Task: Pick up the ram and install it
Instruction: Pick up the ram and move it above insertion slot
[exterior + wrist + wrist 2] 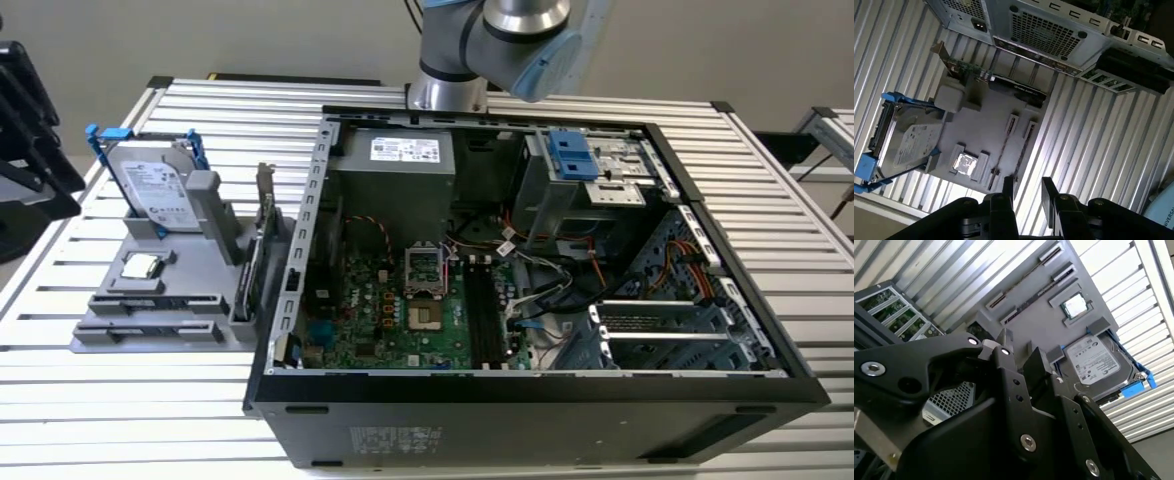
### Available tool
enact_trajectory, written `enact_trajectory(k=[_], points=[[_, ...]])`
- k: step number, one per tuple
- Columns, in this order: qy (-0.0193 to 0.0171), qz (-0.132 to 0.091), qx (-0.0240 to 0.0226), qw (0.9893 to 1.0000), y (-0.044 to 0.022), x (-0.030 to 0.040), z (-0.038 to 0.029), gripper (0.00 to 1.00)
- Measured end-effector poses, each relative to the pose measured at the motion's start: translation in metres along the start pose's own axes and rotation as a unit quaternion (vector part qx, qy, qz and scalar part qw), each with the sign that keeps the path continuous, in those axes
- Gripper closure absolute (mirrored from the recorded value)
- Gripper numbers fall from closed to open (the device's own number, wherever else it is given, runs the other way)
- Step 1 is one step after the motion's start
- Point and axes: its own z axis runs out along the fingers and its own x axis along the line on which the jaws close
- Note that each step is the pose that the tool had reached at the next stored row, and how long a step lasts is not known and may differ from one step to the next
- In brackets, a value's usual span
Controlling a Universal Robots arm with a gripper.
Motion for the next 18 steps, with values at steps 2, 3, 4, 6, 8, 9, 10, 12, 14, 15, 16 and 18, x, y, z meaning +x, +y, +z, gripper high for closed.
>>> enact_trajectory(k=[2,3,4,6,8,9,10,12,14,15,16,18], points=[[-0.0010,0.017,0.0002,0.9999,0.0000,0.0000,0.0001,0.00],[-0.0015,0.025,0.0003,0.9997,0.0000,0.0000,0.0001,0.00],[-0.0020,0.034,0.0003,0.9994,0.0000,0.0000,0.0001,0.00],[-0.0030,0.051,0.0005,0.9987,0.0000,0.0000,0.0001,0.00],[-0.0041,0.068,0.0007,0.9976,0.0000,0.0000,0.0002,0.00],[-0.0046,0.077,0.0008,0.9970,0.0000,0.0000,0.0002,0.00],[-0.0051,0.086,0.0009,0.9963,0.0000,0.0000,0.0002,0.00],[-0.0061,0.103,0.0010,0.9947,0.0000,0.0000,0.0003,0.00],[-0.0071,0.120,0.0012,0.9928,0.0000,0.0000,0.0002,0.00],[-0.0076,0.128,0.0013,0.9917,0.0000,0.0000,0.0002,0.00],[-0.0081,0.136,0.0014,0.9906,0.0000,0.0000,0.0003,0.00],[-0.0091,0.153,0.0015,0.9881,0.0000,0.0000,0.0003,0.00]])
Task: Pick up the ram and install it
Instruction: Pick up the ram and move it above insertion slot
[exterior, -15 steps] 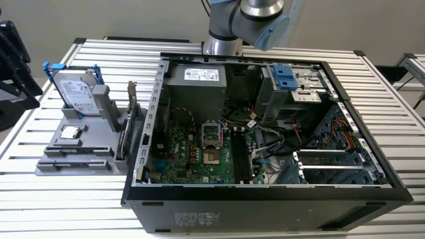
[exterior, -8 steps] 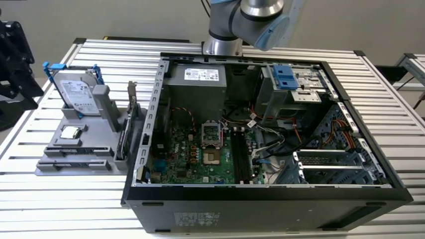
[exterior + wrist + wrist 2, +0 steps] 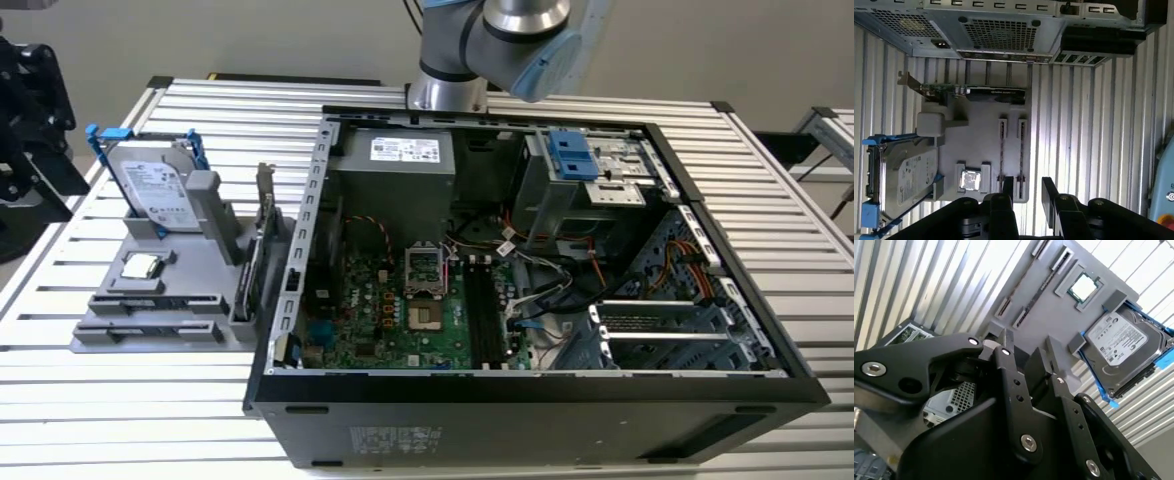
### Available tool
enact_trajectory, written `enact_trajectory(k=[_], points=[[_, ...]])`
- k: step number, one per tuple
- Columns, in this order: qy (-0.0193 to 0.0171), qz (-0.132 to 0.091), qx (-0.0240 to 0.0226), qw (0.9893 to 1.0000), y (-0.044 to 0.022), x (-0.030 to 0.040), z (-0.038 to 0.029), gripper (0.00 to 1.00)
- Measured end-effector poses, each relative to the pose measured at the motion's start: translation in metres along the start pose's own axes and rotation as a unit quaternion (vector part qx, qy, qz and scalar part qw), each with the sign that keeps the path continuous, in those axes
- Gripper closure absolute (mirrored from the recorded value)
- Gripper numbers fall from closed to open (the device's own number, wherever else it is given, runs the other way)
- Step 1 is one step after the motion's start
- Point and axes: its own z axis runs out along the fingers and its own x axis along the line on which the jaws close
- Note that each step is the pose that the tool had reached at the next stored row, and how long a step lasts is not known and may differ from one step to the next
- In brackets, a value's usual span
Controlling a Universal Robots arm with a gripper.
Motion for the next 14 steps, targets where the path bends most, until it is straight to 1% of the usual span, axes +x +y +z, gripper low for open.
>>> enact_trajectory(k=[2,4,8,11,12,14], points=[[-0.0010,0.017,0.0002,0.9999,0.0000,0.0000,0.0000,0.00],[-0.0020,0.033,0.0004,0.9995,0.0000,0.0000,-0.0001,0.00],[-0.0036,0.061,0.0006,0.9981,0.0000,0.0000,0.0000,0.00],[-0.0048,0.081,0.0008,0.9967,0.0000,0.0000,0.0000,0.00],[-0.0051,0.086,0.0009,0.9963,0.0000,0.0000,-0.0001,0.00],[-0.0053,0.088,0.0009,0.9961,0.0000,0.0000,-0.0001,0.00]])
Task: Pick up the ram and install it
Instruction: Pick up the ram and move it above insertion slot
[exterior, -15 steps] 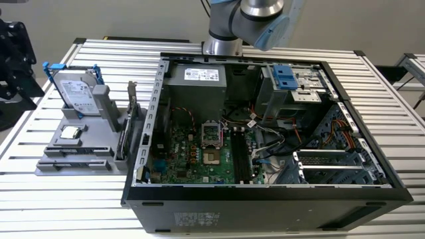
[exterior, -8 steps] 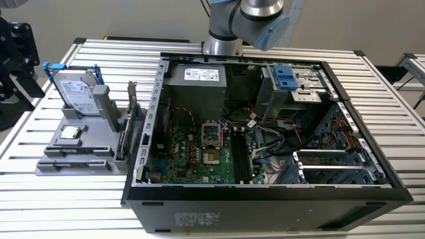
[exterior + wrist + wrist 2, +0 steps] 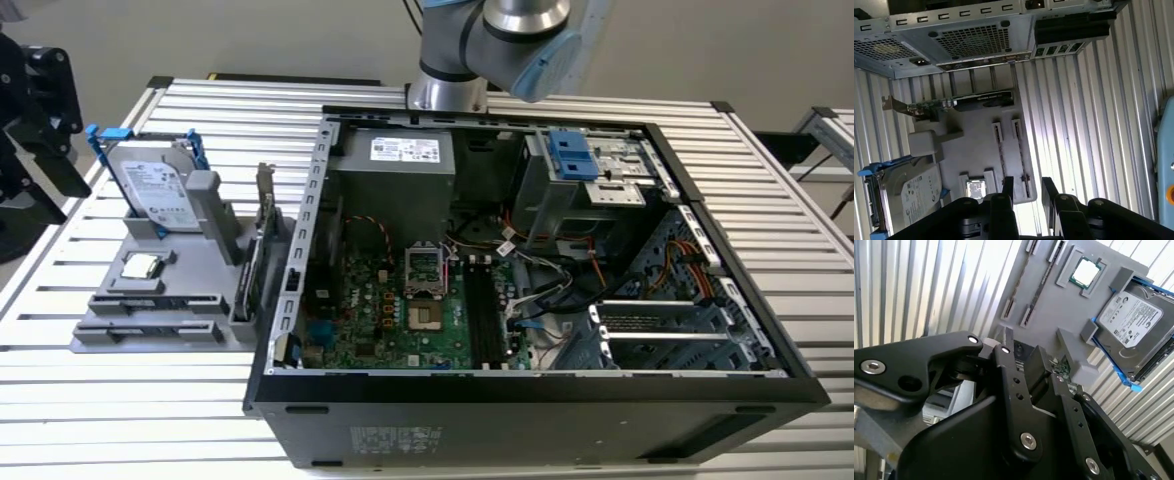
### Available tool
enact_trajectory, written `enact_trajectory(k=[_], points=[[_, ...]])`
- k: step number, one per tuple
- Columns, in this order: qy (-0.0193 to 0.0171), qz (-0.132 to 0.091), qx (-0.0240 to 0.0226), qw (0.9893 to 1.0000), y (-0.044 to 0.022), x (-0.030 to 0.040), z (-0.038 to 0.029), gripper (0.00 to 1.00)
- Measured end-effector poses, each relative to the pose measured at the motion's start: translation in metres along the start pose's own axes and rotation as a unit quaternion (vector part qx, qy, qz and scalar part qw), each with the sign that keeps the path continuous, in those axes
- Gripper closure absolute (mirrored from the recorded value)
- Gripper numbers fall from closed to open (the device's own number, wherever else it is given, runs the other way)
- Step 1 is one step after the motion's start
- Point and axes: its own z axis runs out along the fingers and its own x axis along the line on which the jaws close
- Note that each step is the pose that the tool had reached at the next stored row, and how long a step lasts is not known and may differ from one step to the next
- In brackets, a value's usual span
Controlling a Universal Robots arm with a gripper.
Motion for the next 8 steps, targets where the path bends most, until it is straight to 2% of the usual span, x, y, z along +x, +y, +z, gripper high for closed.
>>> enact_trajectory(k=[8], points=[[0.0004,-0.007,0.0006,1.0000,-0.0001,0.0000,0.0014,0.00]])
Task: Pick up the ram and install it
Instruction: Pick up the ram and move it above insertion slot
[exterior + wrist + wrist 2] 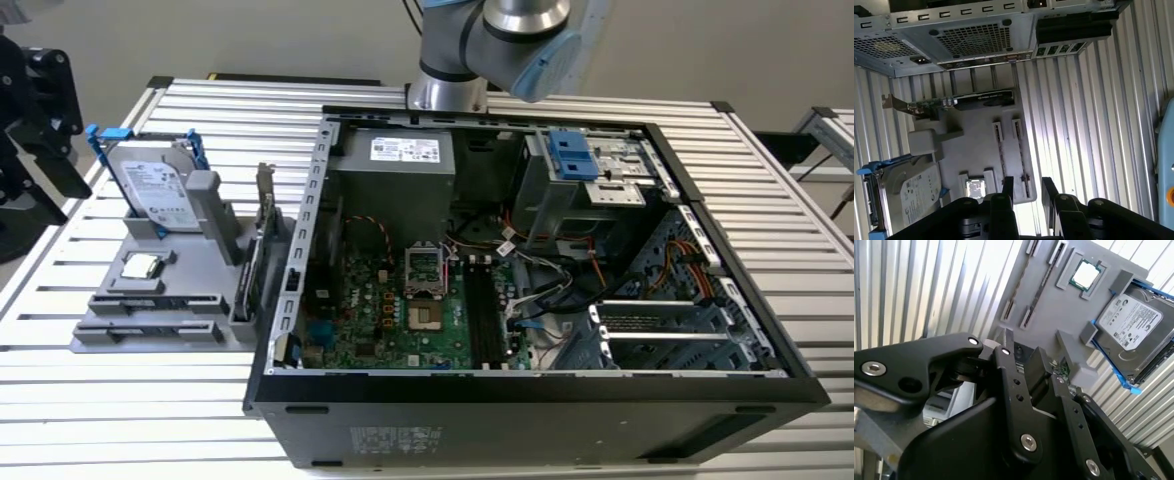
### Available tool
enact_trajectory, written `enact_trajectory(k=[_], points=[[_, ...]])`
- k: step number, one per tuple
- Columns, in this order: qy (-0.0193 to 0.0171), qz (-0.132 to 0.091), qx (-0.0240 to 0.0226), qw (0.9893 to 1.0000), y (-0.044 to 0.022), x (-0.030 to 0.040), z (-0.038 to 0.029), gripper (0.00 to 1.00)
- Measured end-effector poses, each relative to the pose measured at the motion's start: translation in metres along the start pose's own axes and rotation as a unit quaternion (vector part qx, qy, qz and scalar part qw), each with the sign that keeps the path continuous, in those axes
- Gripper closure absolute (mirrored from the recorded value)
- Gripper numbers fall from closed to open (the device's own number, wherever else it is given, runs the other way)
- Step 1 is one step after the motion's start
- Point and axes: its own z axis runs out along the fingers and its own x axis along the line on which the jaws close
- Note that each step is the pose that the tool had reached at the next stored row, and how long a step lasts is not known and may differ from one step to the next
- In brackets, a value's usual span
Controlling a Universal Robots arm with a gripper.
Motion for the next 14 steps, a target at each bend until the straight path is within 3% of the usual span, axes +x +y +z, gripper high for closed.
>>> enact_trajectory(k=[5,11,14], points=[[0.0001,0.000,0.0004,1.0000,0.0000,0.0001,0.0008,0.00],[-0.0024,-0.001,0.0158,0.9999,-0.0003,0.0001,0.0051,0.00],[-0.0032,-0.002,0.0213,0.9998,-0.0004,0.0002,0.0077,0.00]])
